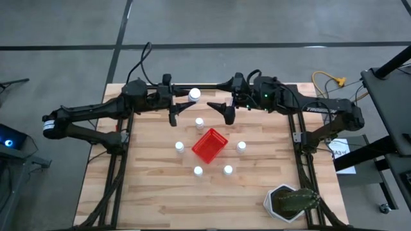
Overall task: Pick and place pill bottles into a basket
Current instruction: Put the white pill bottle into the red basket
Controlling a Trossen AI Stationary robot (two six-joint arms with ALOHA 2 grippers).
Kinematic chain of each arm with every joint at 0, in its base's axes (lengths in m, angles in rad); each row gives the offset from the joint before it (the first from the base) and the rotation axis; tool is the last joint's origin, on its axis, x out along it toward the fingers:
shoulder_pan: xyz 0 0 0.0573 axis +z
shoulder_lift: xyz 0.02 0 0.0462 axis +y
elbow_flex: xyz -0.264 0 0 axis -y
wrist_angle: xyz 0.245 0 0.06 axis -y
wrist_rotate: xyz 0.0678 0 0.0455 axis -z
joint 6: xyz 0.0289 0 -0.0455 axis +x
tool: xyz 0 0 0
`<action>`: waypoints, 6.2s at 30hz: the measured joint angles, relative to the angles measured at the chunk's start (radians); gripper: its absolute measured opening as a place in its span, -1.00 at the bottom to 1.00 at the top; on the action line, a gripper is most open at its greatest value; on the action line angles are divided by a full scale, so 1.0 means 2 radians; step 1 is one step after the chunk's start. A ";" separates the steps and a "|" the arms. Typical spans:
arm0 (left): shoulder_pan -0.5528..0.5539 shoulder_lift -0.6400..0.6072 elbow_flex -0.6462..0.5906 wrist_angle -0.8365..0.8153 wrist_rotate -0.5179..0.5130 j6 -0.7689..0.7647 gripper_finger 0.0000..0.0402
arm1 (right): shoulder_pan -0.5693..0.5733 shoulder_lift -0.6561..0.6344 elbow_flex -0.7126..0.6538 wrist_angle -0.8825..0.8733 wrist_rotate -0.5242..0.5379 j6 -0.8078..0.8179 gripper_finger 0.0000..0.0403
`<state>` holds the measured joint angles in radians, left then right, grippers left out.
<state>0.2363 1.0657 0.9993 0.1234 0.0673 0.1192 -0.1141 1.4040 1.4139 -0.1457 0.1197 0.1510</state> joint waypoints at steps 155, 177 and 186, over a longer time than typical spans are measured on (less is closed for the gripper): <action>-0.001 0.112 0.017 -0.092 0.091 -0.015 -0.26 | -0.003 0.232 0.327 -0.484 -0.103 -0.078 0.21; 0.000 0.112 0.013 -0.096 0.091 -0.017 -0.26 | -0.004 0.232 0.328 -0.486 -0.103 -0.081 0.14; 0.000 0.112 0.013 -0.097 0.091 -0.017 -0.26 | -0.004 0.232 0.328 -0.486 -0.103 -0.079 0.14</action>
<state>0.2353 1.2900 1.0245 -0.0714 0.2501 0.0849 -0.1226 1.8675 2.0697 -1.1181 -0.0864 -0.0079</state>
